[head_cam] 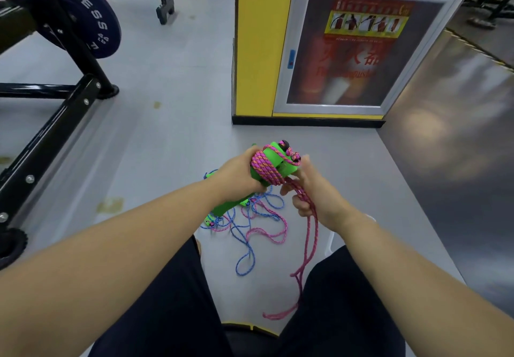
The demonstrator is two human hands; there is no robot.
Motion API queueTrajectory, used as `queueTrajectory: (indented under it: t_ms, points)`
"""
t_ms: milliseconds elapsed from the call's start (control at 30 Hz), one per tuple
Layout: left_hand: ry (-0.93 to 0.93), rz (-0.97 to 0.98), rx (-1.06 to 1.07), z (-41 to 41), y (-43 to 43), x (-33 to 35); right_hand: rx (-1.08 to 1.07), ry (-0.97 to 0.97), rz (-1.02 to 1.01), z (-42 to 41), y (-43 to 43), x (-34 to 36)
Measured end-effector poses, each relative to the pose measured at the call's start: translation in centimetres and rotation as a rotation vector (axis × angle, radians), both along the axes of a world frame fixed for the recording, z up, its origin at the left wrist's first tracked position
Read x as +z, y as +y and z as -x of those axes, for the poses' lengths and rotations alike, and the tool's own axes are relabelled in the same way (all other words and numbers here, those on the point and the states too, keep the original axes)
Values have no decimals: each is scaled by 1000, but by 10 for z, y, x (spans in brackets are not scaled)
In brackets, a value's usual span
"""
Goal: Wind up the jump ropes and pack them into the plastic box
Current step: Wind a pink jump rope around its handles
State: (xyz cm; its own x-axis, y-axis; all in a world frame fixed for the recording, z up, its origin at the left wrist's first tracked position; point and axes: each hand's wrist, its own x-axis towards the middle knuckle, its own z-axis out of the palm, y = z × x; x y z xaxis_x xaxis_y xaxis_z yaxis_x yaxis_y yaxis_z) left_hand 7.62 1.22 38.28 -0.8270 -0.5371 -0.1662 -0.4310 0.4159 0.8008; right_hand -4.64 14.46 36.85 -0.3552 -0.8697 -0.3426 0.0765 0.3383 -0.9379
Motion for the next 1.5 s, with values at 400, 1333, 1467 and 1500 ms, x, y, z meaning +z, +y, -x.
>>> queueTrajectory:
  t_ms: [400,1333,1467,1500]
  points:
    - [43,-387,-7,3,12,3,-208,-352,-29,-8,-12,-1]
    - [-83,-875,-103,-24,-6,-15,-406,-402,79,-22,-22,-11]
    - [-127,-902,-138,-27,-10,-12,-369,-384,47,-24,-21,-12]
    - [-148,-880,-126,-26,-10,-10,-383,-387,43,-23,-21,-14]
